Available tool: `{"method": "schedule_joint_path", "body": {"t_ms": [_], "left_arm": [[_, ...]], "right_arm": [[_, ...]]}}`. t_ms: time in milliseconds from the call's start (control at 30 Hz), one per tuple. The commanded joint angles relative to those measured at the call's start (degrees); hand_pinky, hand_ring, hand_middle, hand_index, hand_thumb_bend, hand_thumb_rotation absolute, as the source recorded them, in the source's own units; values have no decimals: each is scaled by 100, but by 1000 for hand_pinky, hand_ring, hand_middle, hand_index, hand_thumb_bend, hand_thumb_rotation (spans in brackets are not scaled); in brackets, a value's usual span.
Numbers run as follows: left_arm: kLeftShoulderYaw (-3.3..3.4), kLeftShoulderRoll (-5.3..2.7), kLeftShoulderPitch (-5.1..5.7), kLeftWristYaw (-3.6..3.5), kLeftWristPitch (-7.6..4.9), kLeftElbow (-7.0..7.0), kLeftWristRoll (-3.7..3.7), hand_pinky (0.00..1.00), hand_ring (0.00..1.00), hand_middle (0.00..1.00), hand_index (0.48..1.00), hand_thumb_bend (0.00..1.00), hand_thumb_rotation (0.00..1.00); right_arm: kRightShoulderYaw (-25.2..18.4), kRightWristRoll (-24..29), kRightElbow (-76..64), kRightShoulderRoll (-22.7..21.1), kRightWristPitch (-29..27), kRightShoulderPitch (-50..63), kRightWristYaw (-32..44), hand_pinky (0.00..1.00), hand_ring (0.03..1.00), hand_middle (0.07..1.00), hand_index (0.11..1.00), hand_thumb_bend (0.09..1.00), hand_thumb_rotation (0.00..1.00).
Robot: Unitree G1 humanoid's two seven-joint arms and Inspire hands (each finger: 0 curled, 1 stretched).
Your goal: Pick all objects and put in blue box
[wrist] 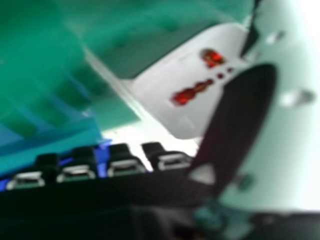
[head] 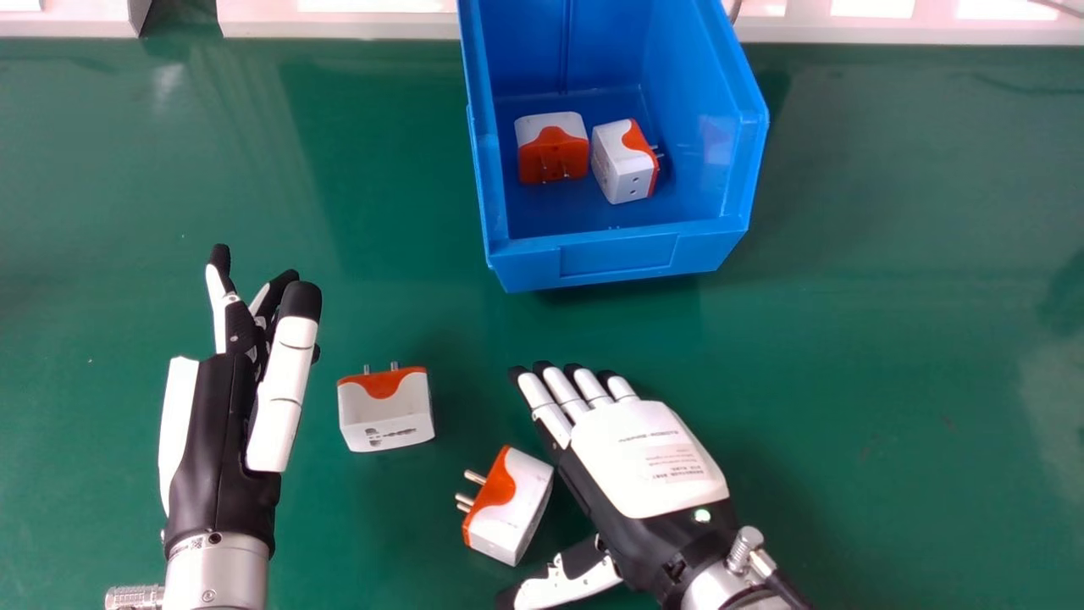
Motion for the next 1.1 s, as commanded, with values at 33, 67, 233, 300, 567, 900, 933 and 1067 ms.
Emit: {"method": "schedule_joint_path", "body": {"t_ms": [33, 67, 233, 300, 567, 900, 933, 1067], "left_arm": [[-29, -6, -1, 18, 14, -199, 26, 812, 903, 928, 948, 766, 1000], [-31, -5, 2, 17, 21, -211, 26, 812, 903, 928, 948, 769, 1000], [-49, -3, 19, 23, 82, -292, 55, 812, 903, 928, 948, 776, 1000], [-60, -5, 37, 23, 118, -350, 68, 811, 903, 927, 947, 780, 1000], [-63, 0, 68, 2, 217, -488, 68, 811, 904, 927, 948, 780, 1000], [-66, 11, 67, -16, 347, -610, 73, 811, 904, 926, 948, 790, 1000], [-63, 13, 66, -18, 362, -620, 68, 811, 904, 926, 948, 790, 1000], [-56, 10, 66, -33, 403, -664, 51, 810, 903, 925, 948, 792, 1000]], "right_arm": [[96, -81, 213, 64, 152, -21, 54, 995, 999, 1000, 979, 519, 432], [112, -98, 203, 73, 166, -22, 69, 991, 998, 1000, 978, 512, 432], [190, -156, 185, 84, 198, -39, 59, 970, 987, 1000, 963, 495, 432], [229, -171, 210, 90, 203, -69, 39, 950, 975, 990, 951, 485, 432], [193, 167, 598, 71, -324, -259, -391, 587, 597, 634, 660, 394, 353], [144, 636, 701, -45, -698, -300, -325, 197, 264, 330, 388, 299, 139], [153, 626, 696, -54, -696, -305, -327, 197, 264, 330, 388, 299, 139], [178, 560, 693, -61, -620, -313, -349, 245, 314, 368, 407, 286, 139]]}}
